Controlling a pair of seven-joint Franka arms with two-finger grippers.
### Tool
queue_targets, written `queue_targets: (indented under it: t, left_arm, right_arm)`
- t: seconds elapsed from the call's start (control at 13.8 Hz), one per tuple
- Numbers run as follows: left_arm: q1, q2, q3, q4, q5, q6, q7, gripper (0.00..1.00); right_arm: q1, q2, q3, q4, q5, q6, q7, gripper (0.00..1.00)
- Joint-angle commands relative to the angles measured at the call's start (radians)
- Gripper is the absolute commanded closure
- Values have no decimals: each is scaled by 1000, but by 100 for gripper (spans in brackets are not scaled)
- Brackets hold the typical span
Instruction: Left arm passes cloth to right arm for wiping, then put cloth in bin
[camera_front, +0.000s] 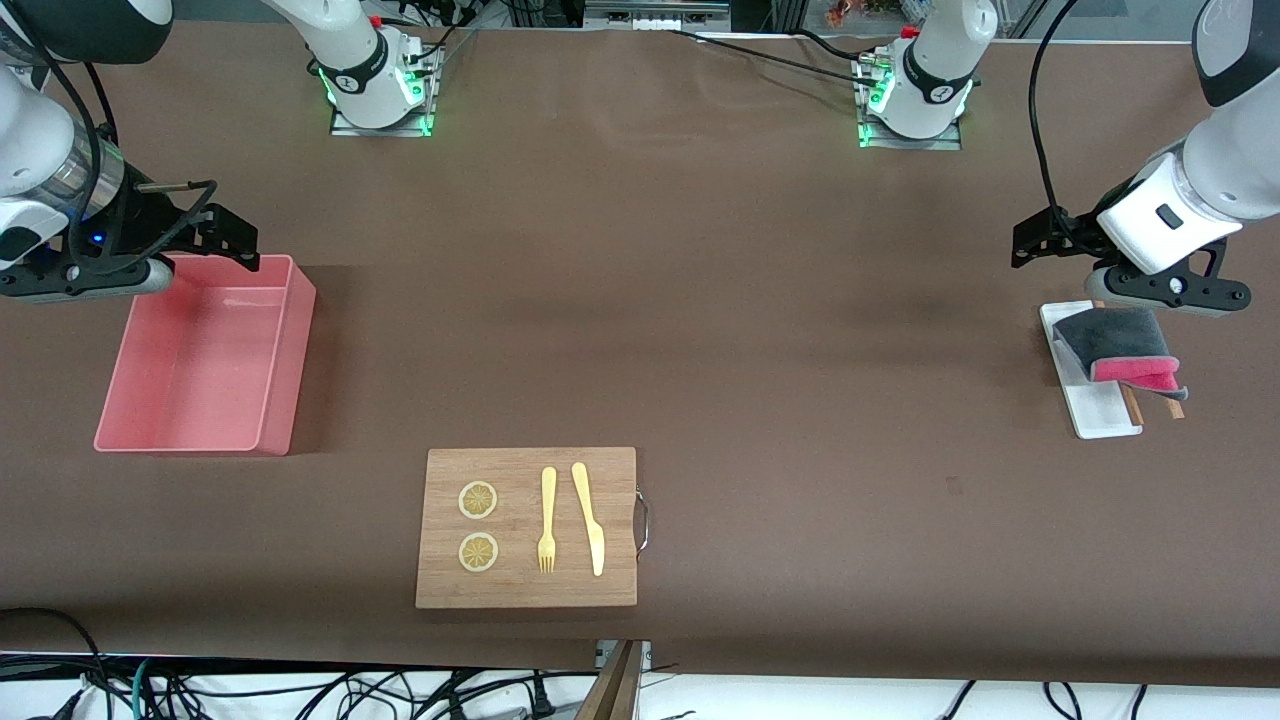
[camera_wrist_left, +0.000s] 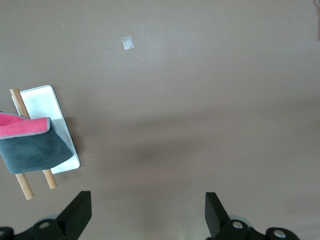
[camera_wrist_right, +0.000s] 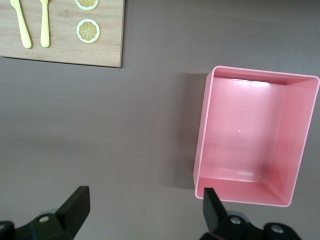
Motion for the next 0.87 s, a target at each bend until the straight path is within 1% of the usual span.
queue_targets:
  t: [0.0,0.44,0.58,0.65,0.8]
  left_arm:
    - [-2,23,4,30,14,1,-9,0]
    - [4,27,10,30,17,0,15,0]
    - [5,38,13,36,69,3,124,0]
    - [6,56,14,61,97,5,196,0]
    - [46,87,14,75,153,8,370,0]
  right_arm:
    - [-9,11,6,25,-4,-11,-12,0]
    - [-7,9,8,27,-4,-11,-10,0]
    - [-7,9,8,27,-4,-11,-10,0]
    - [-7,9,8,27,-4,-11,-10,0]
    - [-7,9,8,27,-4,-11,-10,0]
